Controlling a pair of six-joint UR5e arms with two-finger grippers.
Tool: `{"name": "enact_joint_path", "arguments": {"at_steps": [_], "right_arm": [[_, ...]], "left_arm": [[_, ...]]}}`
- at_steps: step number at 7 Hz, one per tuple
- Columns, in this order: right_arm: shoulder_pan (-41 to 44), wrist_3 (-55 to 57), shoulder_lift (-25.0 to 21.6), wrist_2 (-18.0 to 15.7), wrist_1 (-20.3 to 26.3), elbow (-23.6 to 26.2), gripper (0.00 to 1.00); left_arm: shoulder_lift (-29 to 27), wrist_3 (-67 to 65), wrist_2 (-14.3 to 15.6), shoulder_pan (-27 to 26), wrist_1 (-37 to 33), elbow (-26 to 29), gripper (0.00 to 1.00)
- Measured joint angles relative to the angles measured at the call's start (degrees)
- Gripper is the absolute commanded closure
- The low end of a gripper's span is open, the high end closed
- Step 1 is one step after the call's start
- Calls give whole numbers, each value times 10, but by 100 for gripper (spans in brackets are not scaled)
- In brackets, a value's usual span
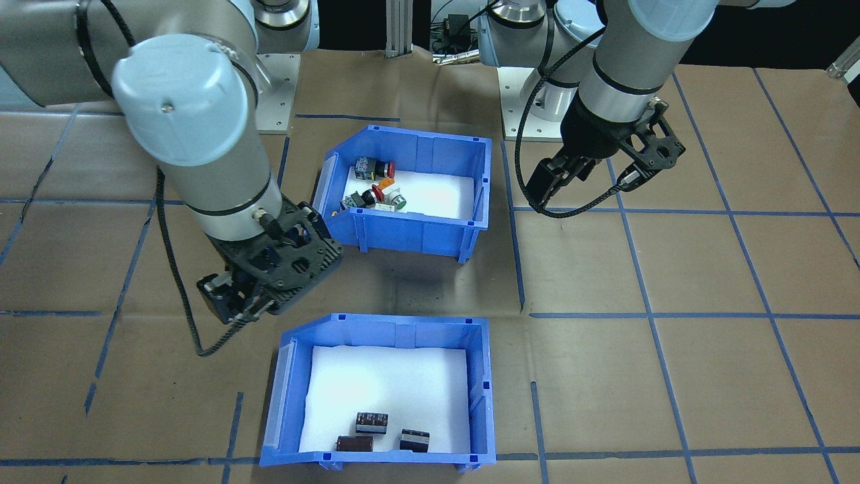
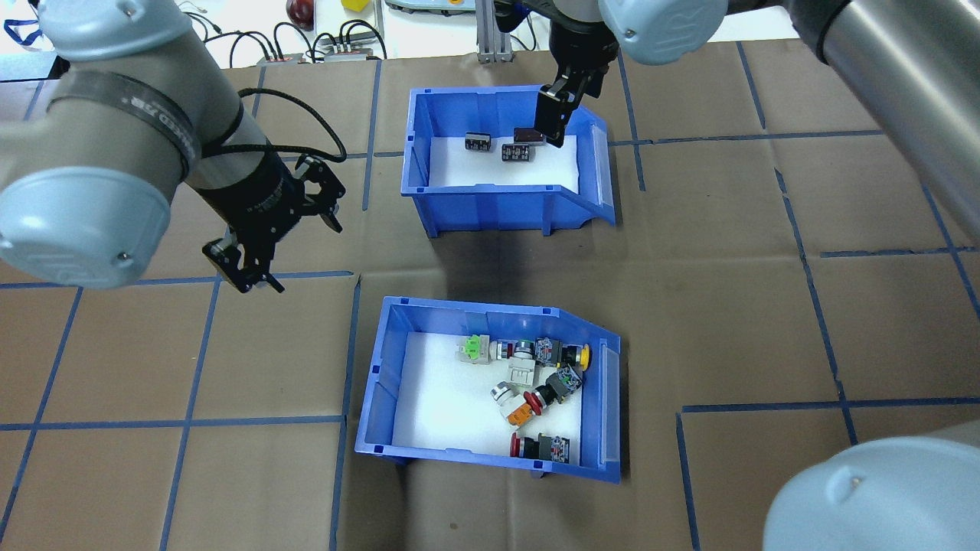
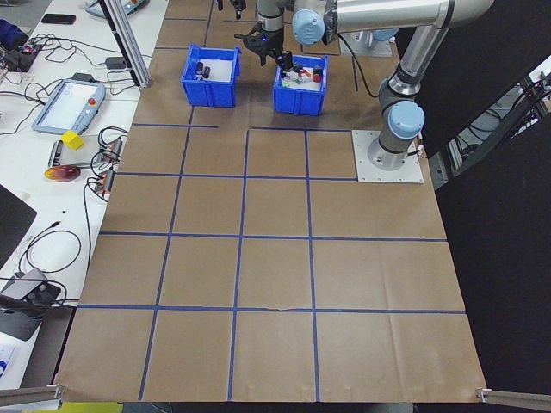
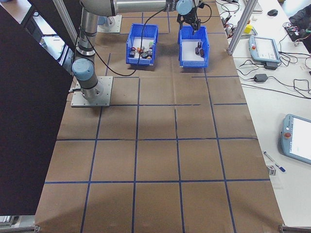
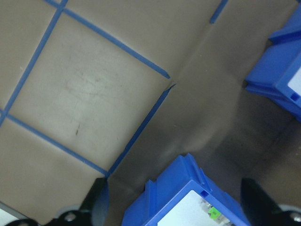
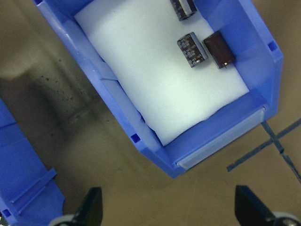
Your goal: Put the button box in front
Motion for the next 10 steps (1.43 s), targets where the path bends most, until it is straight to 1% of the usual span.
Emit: {"name": "enact_joint_path", "arguments": {"at_steps": [2,4,5,6,7,8,9,10], "right_arm": [[28,-95,19,4,-8,-3,0],[64,-120,47,0,-13,-2,0],[75,-123,62,1,-25,-1,0],[84,-124,79,1,-50,2,0],[93,-124,99,0,-76,4,0],[98,-124,112,0,-90,7,2],[100,-124,120,-1,-97,12,15],[101,-124,124,-1,-100,17,37]], "left_arm": [[38,-178,-1,-65,27,-67,1],[54,-356,-1,-173,64,-117,1],[57,-409,-4,-211,82,-129,1],[66,-440,-16,-231,89,-147,1],[88,-464,-34,-239,99,-185,1],[115,-476,-42,-240,133,-230,1],[129,-481,-46,-238,179,-263,2],[125,-483,-47,-235,203,-270,2]]}}
